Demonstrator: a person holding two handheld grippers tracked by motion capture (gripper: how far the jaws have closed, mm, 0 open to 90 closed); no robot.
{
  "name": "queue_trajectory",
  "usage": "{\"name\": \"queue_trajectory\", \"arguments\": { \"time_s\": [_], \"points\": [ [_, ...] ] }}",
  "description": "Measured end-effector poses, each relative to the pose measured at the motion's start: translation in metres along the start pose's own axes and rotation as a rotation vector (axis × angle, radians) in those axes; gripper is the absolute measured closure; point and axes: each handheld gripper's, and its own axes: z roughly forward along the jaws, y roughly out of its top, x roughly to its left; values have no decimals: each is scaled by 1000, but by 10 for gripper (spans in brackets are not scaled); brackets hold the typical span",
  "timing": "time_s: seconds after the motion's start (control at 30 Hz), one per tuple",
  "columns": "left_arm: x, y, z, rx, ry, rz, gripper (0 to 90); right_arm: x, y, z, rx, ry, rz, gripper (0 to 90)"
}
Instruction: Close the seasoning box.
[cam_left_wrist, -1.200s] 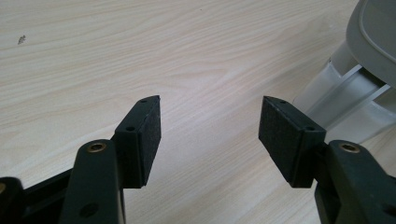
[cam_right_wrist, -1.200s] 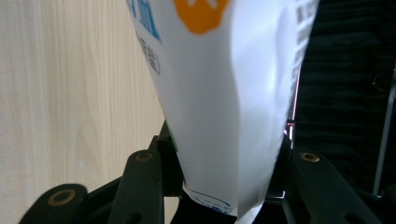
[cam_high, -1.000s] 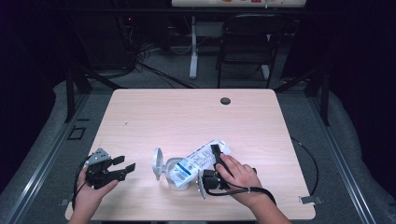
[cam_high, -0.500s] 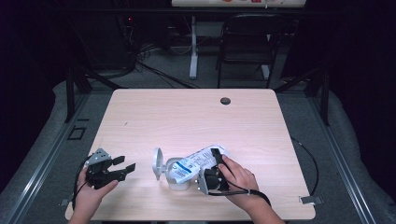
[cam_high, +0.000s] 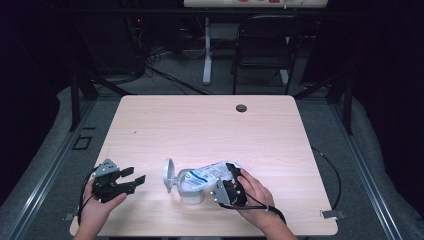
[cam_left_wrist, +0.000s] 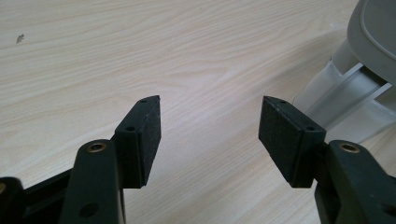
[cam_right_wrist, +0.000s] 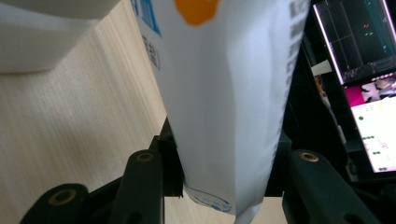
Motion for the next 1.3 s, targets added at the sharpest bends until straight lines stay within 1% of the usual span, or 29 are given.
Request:
{"name": "queue_trajectory", "arguments": {
  "time_s": [0.03, 0.07, 0.1, 0.13, 0.17, 0.27, 0.33, 0.37, 0.4, 0.5, 0.57, 0.6, 0.63, 0.67, 0.7, 0.77, 0.8, 0.87, 0.93, 1.03, 1.13, 1.2, 1.23, 1.3],
  "points": [
    [0, 0, 0, -1, 0, -1, 395, -1, 0, -1, 10, 7, 4, 614],
    [0, 0, 0, -8, 0, -2, 394, 0, 0, -1, 4, 15, 23, 614],
    [0, 0, 0, -7, 0, -2, 394, 1, 0, 0, -14, 19, 46, 615],
    [0, 0, 0, -7, 0, -3, 394, 1, 0, 0, -12, 20, 54, 615],
    [0, 0, 0, -6, 0, -2, 394, 0, 0, -1, 3, 27, 53, 615],
    [0, 0, 0, -3, 0, 0, 395, 1, -1, -1, 4, 46, 82, 617],
    [0, 0, 0, -4, 0, -1, 394, 2, -2, 0, -9, 58, 120, 619],
    [0, 0, 0, -7, 0, -3, 394, 2, -2, 0, -6, 67, 124, 620],
    [0, 0, 0, -6, 1, -1, 394, 2, -3, 0, -14, 70, 143, 622],
    [0, 0, 0, -9, 0, -5, 394, 2, -4, -1, -8, 87, 176, 626],
    [0, 0, 0, -2, 0, -2, 394, 2, -5, -1, -22, 95, 215, 629],
    [0, 0, 0, -1, 0, 1, 394, 1, -6, -2, -10, 102, 219, 633],
    [0, 0, 0, 0, 0, 1, 394, 1, -7, -1, -18, 104, 232, 637],
    [0, 0, 0, 0, 1, 0, 395, 1, -7, -2, -13, 111, 233, 643],
    [0, 0, 0, 1, 0, 1, 394, 2, -8, -1, -27, 109, 251, 655],
    [0, 0, 0, 0, 0, 1, 394, 1, -9, -2, -17, 120, 254, 680],
    [0, 0, 0, 0, 0, 0, 394, 2, -9, -1, -26, 127, 270, 693],
    [0, 0, 0, 1, 0, 0, 394, 3, -10, -1, -30, 130, 272, 707],
    [0, 0, 0, 2, 0, 1, 394, 3, -9, -1, -11, 128, 242, 721],
    [0, 0, 0, 1, 1, 0, 394, 4, -9, -1, -7, 130, 226, 757],
    [0, 0, 0, 0, 0, 0, 394, 5, -9, -1, -12, 138, 227, 803],
    [0, 0, 0, 2, 0, 1, 394, 5, -8, -1, -4, 141, 221, 829],
    [0, 0, 0, 2, 0, 2, 394, 5, -9, -1, -14, 141, 231, 836],
    [0, 0, 0, 1, 0, 1, 394, 3, -9, -3, -10, 140, 236, 853]
  ]
}}
